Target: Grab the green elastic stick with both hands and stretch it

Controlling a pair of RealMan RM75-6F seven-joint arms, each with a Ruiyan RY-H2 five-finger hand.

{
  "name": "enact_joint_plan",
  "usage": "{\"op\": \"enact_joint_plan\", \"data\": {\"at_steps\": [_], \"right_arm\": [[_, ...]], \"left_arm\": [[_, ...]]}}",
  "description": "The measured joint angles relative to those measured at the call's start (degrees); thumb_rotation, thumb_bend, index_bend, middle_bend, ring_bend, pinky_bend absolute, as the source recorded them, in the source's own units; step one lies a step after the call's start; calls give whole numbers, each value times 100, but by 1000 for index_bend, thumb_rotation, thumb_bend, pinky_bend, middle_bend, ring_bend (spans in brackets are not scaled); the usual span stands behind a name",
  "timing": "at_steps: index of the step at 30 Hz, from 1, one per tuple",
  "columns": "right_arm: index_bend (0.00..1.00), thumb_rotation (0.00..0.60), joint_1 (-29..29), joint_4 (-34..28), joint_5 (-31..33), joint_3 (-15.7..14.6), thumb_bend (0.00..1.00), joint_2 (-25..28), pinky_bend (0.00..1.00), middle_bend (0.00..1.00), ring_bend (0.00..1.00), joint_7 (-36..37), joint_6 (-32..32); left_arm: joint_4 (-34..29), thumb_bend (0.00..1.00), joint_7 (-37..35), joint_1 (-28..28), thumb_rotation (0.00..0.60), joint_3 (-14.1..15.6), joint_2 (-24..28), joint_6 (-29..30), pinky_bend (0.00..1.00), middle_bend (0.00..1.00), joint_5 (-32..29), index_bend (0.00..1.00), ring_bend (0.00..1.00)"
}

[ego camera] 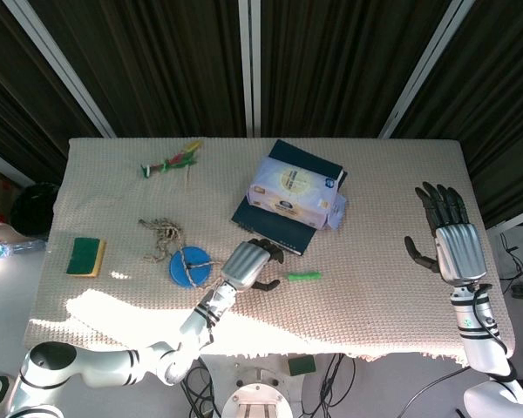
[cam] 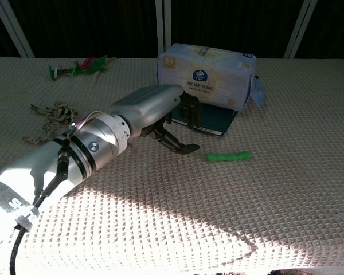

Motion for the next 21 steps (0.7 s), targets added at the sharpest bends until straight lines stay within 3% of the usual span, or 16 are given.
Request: {"op": "enact_joint_plan", "data": {"at_steps": [3, 9, 13, 18, 21], "right_arm": [[0, 600, -3, -18, 18, 13, 353, 13, 0, 11, 0, -37, 0], [0, 600, 16, -26, 53, 27, 353, 0, 0, 7, 0, -102, -44], [0, 600, 27, -5, 70, 26, 353, -34, 0, 6, 0, -142, -66], [0, 600, 30, 26, 106, 27, 353, -57, 0, 6, 0, -168, -90], [0, 600, 34, 46, 133, 26, 353, -71, 0, 5, 0, -184, -118]], "left_arm": [[120, 218, 148, -61, 187, -38, -111, -90, 399, 388, -179, 439, 329], [349, 219, 338, -194, 172, -47, -301, -228, 393, 386, -307, 443, 329], [650, 227, 467, -280, 237, -28, -489, -267, 396, 386, -330, 451, 329], [958, 237, 580, -372, 369, -5, -686, -320, 393, 386, -346, 469, 329], [1098, 239, 585, -420, 394, -36, -785, -440, 394, 385, -442, 476, 329]]}}
